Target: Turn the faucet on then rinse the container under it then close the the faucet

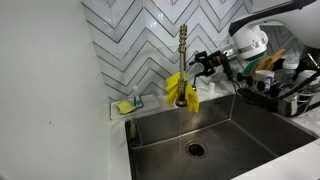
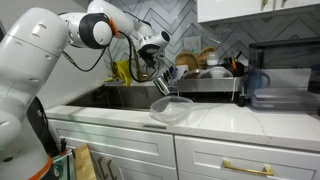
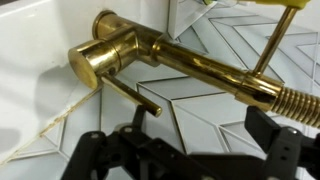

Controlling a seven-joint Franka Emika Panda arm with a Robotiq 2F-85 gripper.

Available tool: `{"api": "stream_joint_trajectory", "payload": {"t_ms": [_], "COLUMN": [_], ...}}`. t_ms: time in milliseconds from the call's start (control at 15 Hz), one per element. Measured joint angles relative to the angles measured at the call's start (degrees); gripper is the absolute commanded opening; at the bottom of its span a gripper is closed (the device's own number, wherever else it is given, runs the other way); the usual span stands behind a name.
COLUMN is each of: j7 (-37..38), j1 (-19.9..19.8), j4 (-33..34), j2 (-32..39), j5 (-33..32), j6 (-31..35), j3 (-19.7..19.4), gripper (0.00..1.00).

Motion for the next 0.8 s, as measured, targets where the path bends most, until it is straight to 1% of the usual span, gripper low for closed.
{"api": "stream_joint_trajectory", "payload": {"t_ms": [467, 600, 800], "j7": [1.64, 1.66, 1.68], "j1": [-0.07, -0.16, -0.82], "j4": [1.26, 2.15, 2.72], "j2": [-0.02, -0.46, -3.29], "j5": [-0.85, -2.38, -6.94], "j6": [-4.89, -6.70, -10.17], "j3": [-0.62, -1.37, -2.93], "gripper": [1.00, 1.00, 1.00]}}
